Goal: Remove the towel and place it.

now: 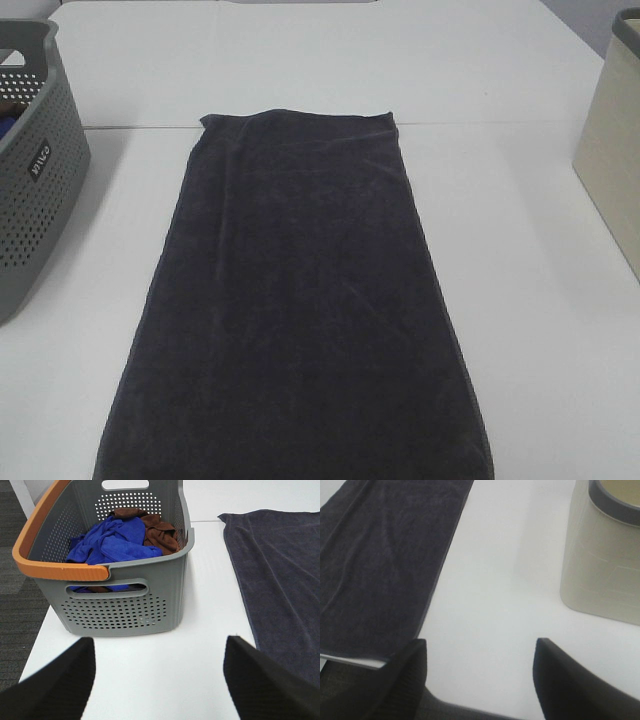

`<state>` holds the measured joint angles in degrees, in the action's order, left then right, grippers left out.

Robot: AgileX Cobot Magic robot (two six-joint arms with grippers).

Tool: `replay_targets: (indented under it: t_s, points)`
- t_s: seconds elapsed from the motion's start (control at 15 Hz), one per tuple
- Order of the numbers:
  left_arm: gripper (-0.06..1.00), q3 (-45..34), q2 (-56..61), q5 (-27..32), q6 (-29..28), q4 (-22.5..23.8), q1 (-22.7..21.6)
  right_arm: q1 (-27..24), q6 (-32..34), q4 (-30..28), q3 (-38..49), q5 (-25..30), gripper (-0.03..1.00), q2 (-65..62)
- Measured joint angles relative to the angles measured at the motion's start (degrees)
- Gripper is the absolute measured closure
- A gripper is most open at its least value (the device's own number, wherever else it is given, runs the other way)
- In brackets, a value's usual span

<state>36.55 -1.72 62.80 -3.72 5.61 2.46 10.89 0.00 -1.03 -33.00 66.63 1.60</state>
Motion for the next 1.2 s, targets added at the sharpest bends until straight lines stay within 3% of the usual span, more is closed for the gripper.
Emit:
replay_targets:
  t_s: [0.4, 0.87, 1.2]
  points:
    - [0.26, -7.39, 2.06, -2.64, 5.21, -2.23, 0.0, 0.0, -1.78, 0.0, 4.3, -5.61, 0.36, -1.89]
    - [0.26, -7.39, 2.06, -2.64, 1.66, -3.95, 0.0, 0.0, -1.78, 0.0, 4.35, -5.67, 0.36, -1.89]
    - [0.26, -7.39, 2.06, -2.64, 1.55, -4.47, -4.87, -6.42, -1.78, 0.0, 4.35, -5.73, 0.36, -1.89]
